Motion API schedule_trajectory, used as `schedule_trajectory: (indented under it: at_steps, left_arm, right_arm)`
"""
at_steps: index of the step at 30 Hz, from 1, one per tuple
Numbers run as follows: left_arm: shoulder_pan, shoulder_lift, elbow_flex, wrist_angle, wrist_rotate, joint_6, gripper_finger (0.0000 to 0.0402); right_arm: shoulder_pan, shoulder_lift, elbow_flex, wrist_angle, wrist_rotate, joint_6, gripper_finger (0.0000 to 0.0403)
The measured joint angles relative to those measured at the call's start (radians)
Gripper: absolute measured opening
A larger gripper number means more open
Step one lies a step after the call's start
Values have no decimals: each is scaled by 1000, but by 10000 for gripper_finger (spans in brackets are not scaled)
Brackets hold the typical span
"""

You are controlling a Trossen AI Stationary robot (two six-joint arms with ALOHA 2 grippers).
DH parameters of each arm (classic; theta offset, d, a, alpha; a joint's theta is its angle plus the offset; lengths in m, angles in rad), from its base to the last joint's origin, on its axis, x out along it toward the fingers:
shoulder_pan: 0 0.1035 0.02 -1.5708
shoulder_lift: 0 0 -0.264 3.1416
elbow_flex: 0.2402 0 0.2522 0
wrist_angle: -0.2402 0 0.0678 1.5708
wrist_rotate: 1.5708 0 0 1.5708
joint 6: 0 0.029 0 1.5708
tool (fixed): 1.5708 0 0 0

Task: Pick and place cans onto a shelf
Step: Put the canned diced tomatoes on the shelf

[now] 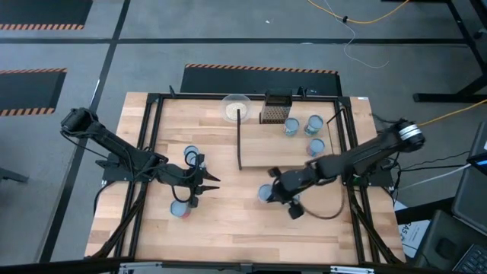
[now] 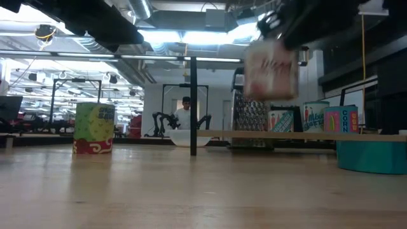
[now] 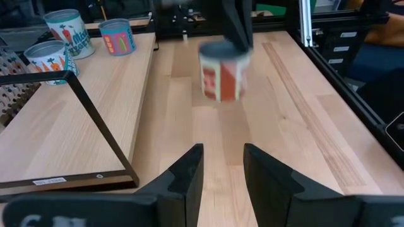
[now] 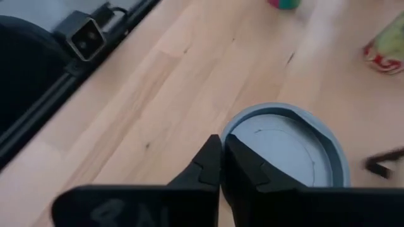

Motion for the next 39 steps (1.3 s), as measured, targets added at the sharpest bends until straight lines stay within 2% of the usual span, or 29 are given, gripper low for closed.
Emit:
schedule_trajectory:
  at_steps: [3,10,16,23,29,39]
  left_arm:
    - [0,0,0,0,0,0,105]
    - [0,0,0,2,2,0,105]
    - [0,0,0,3,2,0,105]
    - [0,0,0,3,2,0,105]
    - [0,0,0,3,2,1,105]
    - [0,0,0,3,2,1,105]
  right_arm:
    - [-1,-100,0,-88,21,-27,11]
    - [-47,-316,2,-300,155,-54,16]
    - [-133,-422,2,-427,158,-113,17]
    - [-258,-447,-10,-508,159,-159,18]
    - [-350,-447,-105,-508,158,-164,18]
    - [-455,-447,-224,-365,42,-221,19]
